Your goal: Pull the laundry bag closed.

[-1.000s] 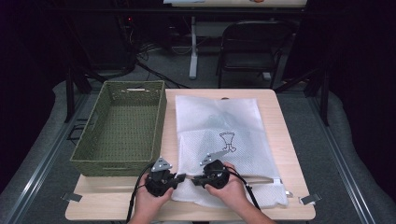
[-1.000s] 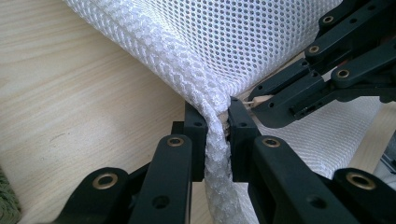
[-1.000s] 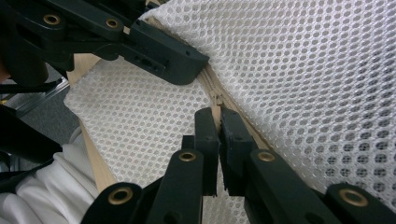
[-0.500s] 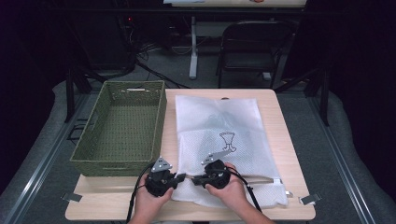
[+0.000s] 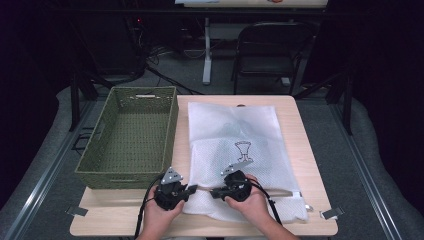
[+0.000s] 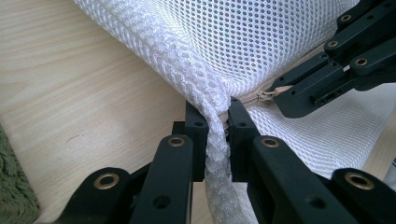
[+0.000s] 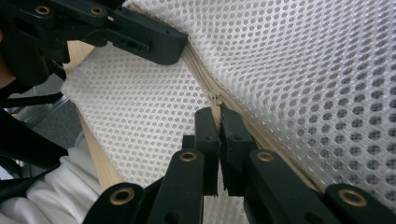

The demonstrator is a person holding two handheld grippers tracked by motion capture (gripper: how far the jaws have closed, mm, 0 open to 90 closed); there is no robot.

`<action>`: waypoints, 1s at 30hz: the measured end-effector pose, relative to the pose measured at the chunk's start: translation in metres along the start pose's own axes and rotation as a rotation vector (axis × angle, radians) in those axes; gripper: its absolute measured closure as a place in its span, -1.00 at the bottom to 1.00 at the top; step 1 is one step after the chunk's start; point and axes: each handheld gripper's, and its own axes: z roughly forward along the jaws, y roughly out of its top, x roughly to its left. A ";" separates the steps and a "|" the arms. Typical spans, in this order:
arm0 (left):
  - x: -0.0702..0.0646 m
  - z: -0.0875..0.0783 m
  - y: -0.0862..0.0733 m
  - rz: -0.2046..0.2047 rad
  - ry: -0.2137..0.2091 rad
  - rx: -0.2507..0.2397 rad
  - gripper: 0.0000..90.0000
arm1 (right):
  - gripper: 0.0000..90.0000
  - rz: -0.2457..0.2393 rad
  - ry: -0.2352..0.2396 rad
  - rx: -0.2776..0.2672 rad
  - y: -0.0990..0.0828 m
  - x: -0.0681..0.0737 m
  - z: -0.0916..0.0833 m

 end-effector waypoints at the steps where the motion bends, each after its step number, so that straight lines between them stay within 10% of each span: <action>1: 0.000 0.000 0.000 0.002 0.001 0.004 0.84 | 0.94 0.000 0.002 0.001 0.000 0.000 0.000; 30: 0.001 0.000 -0.002 0.007 0.029 0.014 0.84 | 0.94 0.060 -0.102 0.032 -0.039 -0.031 -0.045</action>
